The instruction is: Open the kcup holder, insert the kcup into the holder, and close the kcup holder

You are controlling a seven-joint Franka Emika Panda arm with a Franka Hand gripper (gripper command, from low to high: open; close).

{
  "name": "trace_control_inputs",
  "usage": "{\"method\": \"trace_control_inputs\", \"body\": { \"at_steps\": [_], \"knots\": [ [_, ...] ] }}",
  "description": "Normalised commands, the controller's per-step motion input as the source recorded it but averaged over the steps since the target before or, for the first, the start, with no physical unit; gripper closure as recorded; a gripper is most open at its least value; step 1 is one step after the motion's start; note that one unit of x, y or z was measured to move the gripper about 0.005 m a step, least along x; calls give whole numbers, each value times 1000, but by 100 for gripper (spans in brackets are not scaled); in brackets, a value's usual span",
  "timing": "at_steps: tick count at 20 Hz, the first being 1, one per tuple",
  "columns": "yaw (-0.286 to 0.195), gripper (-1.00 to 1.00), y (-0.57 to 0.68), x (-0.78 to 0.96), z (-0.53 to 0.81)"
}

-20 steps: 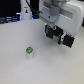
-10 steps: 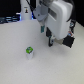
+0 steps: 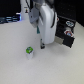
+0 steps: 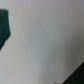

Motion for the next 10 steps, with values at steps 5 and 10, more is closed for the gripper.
{"method": "trace_control_inputs", "body": {
  "at_steps": [5, 10],
  "knots": [
    [-311, -100, -399, -196, -315],
    [-317, -100, -389, -196, -356]
  ]
}}
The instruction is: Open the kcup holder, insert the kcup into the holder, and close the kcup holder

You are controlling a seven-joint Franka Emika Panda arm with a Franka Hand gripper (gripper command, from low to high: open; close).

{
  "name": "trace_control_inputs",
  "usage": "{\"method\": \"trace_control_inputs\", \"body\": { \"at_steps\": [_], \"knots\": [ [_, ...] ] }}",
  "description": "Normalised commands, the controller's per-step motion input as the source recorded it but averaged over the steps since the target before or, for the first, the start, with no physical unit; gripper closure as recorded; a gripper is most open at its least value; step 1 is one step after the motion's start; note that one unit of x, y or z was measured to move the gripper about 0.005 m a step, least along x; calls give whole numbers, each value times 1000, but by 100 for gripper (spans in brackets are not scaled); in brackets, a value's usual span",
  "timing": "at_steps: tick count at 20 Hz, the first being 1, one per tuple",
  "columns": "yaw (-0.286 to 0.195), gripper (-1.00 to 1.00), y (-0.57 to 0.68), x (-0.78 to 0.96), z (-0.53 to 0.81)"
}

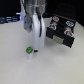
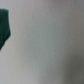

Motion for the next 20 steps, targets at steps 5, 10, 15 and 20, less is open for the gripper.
{"method": "trace_control_inputs", "body": {
  "at_steps": [5, 10, 15, 20],
  "knots": [
    [-311, -100, -372, -120, -402],
    [-285, -100, -260, -16, -341],
    [-216, -100, 34, 109, -271],
    [-193, -100, -36, -52, -201]
  ]
}}
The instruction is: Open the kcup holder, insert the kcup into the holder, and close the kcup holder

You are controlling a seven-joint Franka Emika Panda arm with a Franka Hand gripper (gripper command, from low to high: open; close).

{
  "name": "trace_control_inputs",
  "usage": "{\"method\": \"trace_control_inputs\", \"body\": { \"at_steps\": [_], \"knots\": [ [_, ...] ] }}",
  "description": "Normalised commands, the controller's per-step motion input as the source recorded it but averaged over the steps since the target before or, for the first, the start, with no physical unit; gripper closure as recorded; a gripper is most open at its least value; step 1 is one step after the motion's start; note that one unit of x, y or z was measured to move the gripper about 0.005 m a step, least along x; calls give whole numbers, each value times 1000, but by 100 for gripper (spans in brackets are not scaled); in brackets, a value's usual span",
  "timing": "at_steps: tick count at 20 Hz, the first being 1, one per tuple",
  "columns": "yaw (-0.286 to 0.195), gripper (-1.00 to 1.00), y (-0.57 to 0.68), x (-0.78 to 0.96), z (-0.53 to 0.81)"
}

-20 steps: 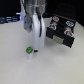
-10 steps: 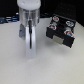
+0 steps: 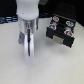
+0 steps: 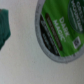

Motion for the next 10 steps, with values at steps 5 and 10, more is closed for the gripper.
{"method": "trace_control_inputs", "body": {
  "at_steps": [5, 10],
  "knots": [
    [-177, -100, -11, -179, -37],
    [-162, -100, -3, -294, 14]
  ]
}}
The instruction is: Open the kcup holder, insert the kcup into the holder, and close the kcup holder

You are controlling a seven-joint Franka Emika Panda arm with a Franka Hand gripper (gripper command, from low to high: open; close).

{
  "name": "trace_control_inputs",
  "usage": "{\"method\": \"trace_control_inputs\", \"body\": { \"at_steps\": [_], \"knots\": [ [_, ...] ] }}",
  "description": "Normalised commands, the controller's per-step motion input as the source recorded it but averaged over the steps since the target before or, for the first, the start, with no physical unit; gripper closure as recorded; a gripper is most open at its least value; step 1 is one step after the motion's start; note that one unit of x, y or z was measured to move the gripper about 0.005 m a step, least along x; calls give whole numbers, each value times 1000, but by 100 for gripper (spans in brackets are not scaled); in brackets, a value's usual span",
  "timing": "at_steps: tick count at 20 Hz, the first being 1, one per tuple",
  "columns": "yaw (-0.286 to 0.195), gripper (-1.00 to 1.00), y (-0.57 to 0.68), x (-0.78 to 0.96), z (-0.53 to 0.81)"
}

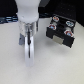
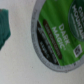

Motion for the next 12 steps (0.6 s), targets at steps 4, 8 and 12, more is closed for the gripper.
{"method": "trace_control_inputs", "body": {
  "at_steps": [4, 8, 12],
  "knots": [
    [-139, -100, -11, -236, 14],
    [-135, 100, -19, -250, 4],
    [-69, 100, -14, -98, -3]
  ]
}}
